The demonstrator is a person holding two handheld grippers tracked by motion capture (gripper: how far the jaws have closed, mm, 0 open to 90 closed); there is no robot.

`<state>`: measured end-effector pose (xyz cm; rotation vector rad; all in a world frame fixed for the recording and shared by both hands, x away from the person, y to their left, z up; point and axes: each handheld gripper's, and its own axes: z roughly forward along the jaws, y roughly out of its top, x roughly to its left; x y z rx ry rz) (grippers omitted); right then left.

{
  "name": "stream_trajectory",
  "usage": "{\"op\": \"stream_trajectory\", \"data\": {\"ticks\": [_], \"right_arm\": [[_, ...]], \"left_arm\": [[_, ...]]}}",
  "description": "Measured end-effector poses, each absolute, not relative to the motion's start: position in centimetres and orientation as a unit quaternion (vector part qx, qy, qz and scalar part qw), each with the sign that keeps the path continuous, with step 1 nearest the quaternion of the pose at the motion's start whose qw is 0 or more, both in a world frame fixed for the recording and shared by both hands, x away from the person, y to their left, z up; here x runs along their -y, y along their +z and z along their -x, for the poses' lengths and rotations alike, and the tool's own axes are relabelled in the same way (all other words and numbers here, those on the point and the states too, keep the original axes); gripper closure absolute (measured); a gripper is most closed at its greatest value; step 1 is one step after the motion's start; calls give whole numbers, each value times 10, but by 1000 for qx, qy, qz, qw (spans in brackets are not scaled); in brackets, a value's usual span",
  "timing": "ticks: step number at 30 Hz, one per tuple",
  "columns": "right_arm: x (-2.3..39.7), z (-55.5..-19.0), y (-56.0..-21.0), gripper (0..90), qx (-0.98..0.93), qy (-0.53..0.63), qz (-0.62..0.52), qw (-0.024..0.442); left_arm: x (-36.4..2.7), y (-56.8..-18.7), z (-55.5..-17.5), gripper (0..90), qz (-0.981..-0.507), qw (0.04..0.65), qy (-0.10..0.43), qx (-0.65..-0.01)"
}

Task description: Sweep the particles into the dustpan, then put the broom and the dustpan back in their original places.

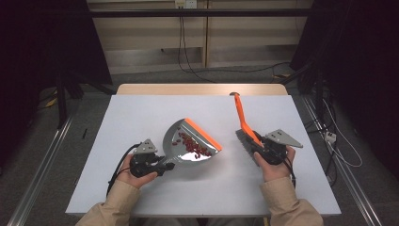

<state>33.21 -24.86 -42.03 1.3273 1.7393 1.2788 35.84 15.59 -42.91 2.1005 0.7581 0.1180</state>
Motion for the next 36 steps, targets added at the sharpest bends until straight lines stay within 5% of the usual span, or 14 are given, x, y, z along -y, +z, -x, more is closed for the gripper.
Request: {"op": "stream_trajectory", "data": {"ticks": [16, 21, 26, 32, 36], "right_arm": [[291, -323, -437, 709, -667, 364, -527, 382], [273, -321, -442, 674, -684, 375, -511, 361], [255, -317, -455, 511, -688, 402, -519, 310], [260, -304, -450, 278, -663, 465, -513, 284], [273, -293, -453, 206, -657, 472, -519, 276]], "left_arm": [[-212, -436, -370, 632, -789, 372, 132, -471], [-213, -443, -372, 627, -780, 356, 125, -499], [-208, -445, -366, 579, -779, 377, 113, -488], [-205, -444, -347, 342, -770, 419, 97, -472], [-210, -438, -340, 200, -764, 458, 111, -441]]}}
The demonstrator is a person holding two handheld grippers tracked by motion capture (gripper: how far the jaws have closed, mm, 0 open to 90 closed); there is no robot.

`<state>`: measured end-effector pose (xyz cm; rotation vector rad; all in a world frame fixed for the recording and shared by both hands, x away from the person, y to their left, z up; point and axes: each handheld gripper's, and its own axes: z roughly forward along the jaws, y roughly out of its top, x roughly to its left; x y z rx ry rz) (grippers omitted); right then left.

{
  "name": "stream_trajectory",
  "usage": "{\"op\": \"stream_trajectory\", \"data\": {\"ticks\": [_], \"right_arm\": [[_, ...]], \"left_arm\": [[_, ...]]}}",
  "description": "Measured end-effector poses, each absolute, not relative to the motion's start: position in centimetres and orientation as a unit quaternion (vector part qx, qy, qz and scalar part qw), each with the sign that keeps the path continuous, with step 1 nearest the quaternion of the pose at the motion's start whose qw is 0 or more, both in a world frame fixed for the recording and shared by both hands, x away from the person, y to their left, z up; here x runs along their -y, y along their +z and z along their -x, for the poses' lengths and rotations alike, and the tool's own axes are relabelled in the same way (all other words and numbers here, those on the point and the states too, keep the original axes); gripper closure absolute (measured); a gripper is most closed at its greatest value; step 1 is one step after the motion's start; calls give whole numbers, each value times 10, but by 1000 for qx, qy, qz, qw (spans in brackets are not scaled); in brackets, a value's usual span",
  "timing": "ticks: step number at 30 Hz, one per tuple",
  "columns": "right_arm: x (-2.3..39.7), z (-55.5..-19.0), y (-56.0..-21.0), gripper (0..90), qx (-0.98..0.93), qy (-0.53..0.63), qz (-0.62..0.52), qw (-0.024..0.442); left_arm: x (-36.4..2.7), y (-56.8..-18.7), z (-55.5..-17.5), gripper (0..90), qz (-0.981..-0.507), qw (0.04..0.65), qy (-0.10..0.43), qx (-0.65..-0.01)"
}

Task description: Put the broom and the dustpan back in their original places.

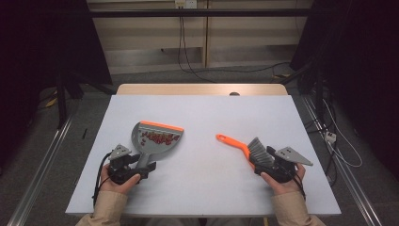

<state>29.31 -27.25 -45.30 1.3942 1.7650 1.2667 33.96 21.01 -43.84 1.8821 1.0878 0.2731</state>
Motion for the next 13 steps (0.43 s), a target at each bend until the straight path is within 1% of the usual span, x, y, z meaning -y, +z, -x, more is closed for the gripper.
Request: {"op": "stream_trajectory", "data": {"ticks": [3, 4, 13], "right_arm": [[281, -288, -452, 186, -657, 474, -516, 279], [283, -285, -451, 185, -658, 473, -513, 283], [292, -277, -450, 169, -661, 478, -506, 281]], "left_arm": [[-215, -436, -336, 138, -761, 482, 118, -418], [-217, -435, -336, 130, -763, 488, 116, -407], [-222, -434, -335, 110, -764, 510, 125, -376]]}}
